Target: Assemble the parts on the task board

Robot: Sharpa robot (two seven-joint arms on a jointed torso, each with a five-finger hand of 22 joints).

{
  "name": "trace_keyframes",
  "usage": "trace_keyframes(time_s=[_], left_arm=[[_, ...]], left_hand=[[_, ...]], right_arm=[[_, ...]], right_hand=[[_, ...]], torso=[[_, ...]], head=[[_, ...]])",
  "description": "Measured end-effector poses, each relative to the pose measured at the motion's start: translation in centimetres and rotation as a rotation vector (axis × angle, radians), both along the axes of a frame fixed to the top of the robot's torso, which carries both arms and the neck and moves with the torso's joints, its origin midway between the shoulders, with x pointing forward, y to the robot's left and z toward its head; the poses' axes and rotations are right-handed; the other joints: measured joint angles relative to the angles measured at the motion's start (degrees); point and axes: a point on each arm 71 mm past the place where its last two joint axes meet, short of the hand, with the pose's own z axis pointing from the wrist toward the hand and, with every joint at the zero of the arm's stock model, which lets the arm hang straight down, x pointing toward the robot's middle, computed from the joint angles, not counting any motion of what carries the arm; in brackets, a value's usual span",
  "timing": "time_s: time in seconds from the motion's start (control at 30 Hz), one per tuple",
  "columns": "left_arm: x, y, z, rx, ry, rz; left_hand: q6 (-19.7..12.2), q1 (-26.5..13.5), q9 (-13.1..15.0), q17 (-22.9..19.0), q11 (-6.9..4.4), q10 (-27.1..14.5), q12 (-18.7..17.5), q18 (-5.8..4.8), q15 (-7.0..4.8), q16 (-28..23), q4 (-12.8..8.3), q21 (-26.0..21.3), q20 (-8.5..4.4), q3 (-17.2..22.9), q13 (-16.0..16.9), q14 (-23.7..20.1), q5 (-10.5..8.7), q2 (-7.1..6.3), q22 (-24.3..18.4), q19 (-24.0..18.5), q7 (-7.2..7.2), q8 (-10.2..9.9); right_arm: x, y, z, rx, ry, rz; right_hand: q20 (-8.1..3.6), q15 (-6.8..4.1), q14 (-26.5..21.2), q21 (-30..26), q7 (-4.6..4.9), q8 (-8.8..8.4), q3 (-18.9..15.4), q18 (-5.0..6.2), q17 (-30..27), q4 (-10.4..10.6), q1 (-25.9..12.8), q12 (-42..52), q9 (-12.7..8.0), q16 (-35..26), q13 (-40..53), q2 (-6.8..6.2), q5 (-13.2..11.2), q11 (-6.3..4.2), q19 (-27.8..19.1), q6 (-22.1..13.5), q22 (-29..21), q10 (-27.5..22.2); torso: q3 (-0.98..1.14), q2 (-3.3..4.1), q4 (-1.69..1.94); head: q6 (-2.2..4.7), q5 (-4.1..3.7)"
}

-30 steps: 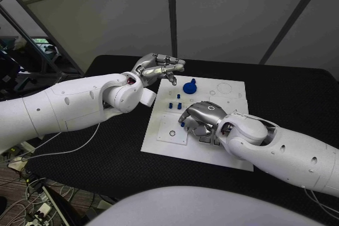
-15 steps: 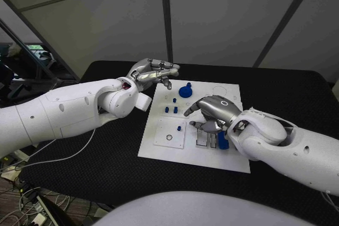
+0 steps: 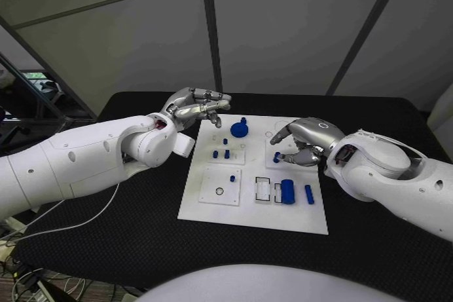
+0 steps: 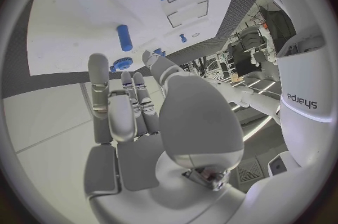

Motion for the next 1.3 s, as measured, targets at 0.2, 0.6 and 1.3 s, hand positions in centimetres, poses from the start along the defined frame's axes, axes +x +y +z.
trace_keyframes(time_s=[0.2,0.6,1.3], left_arm=[[0.0,0.0,0.0,0.000,0.000,-0.001],[0.0,0.1,0.0,0.000,0.001,-0.001],[0.0,0.0,0.0,0.000,0.001,-0.003]], left_hand=[[0.0,0.0,0.0,0.0,0.00,0.0,0.0,0.00,0.00,0.0,0.0,0.0,0.00,0.0,0.1,0.0,0.00,0.00,0.0,0.0,0.00,0.0],[0.0,0.0,0.0,0.0,0.00,0.0,0.0,0.00,0.00,0.0,0.0,0.0,0.00,0.0,0.1,0.0,0.00,0.00,0.0,0.0,0.00,0.0],[0.0,0.0,0.0,0.0,0.00,0.0,0.0,0.00,0.00,0.0,0.0,0.0,0.00,0.0,0.0,0.0,0.00,0.00,0.0,0.0,0.00,0.0]], right_arm=[[0.2,-0.2,-0.2,-0.039,0.019,-0.008],[0.9,-0.2,-1.0,-0.106,0.042,-0.030],[1.6,0.7,-1.8,-0.139,0.059,-0.030]], right_hand=[[0.00,0.00,0.0,0.0,0.00,0.00,-0.5,0.00,0.0,0.2,0.0,0.6,0.0,0.0,0.0,0.00,0.0,0.00,0.0,0.0,-0.1,0.0],[-0.62,0.00,0.0,0.4,0.58,0.21,-1.0,0.01,0.3,0.4,0.9,3.6,0.4,0.3,0.2,1.56,0.0,-0.94,1.1,1.8,1.0,3.0],[-1.51,-0.88,0.0,2.0,0.49,0.20,2.3,0.01,1.0,1.4,1.2,4.2,0.9,0.5,0.1,2.29,-0.5,-2.16,2.4,3.8,3.2,9.6]], torso=[[-0.01,0.09,0.03],[-0.03,0.09,0.11],[0.00,0.04,0.07]], head=[[0.06,-0.09],[-0.34,-0.18],[-1.10,0.01]])
